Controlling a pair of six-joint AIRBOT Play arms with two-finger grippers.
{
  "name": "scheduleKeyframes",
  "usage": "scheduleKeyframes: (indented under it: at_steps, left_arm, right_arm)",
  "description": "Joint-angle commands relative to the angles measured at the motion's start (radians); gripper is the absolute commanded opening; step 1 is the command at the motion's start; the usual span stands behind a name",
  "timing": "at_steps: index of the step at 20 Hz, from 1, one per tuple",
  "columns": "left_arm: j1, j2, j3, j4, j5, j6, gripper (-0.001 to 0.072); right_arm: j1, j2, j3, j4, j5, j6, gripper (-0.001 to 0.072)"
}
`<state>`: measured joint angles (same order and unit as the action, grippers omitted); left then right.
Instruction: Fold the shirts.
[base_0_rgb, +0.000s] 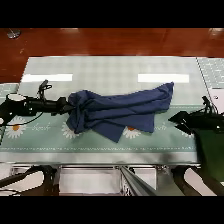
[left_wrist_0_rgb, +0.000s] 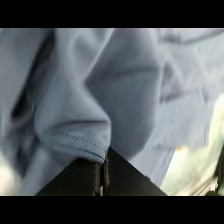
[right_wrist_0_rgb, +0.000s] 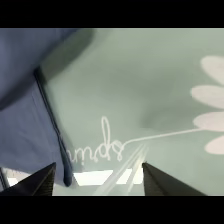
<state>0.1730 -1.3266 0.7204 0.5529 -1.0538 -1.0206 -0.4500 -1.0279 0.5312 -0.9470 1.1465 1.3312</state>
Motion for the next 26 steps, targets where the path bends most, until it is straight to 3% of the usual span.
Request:
scheduleKeyframes:
  at_steps: [1, 3, 12, 13, 14, 16, 20, 23, 26]
  left_arm:
    - [-0.003, -0.011, 0.063, -0.022, -0.040, 0.018, 0.0022]
    - [-0.001, -0.011, 0.089, -0.023, -0.062, 0.018, 0.0022]
    - [-0.003, -0.011, 0.093, -0.023, -0.065, 0.018, 0.0022]
    - [-0.003, -0.011, 0.093, -0.023, -0.065, 0.018, 0.0022]
    - [-0.003, -0.011, 0.093, -0.023, -0.065, 0.018, 0.0021]
    - [-0.003, -0.011, 0.095, -0.023, -0.065, 0.018, 0.0022]
    - [0.039, 0.023, 0.237, -0.122, -0.147, 0.013, 0.0021]
    - [0.089, 0.085, 0.482, -0.297, -0.155, -0.011, 0.0021]
    - [0.141, 0.137, 0.803, -0.312, -0.150, -0.096, 0.0021]
  right_arm:
    - [0.122, -0.019, -0.008, -0.061, -0.045, 0.076, 0.0616]
    - [0.204, -0.065, -0.005, -0.012, -0.106, 0.132, 0.0617]
    - [0.532, -0.339, 0.195, 0.139, -0.135, 0.142, 0.0612]
    - [0.558, -0.350, 0.221, 0.138, -0.138, 0.144, 0.0576]
    - [0.577, -0.359, 0.245, 0.138, -0.140, 0.147, 0.0473]
    - [0.598, -0.368, 0.291, 0.132, -0.145, 0.118, 0.0029]
    - [0.542, -0.338, 0.482, 0.087, -0.044, 0.105, 0.0027]
    - [0.456, -0.241, 0.808, 0.053, -0.011, 0.137, 0.0027]
    - [0.377, -0.135, 1.170, -0.012, 0.029, 0.158, 0.0027]
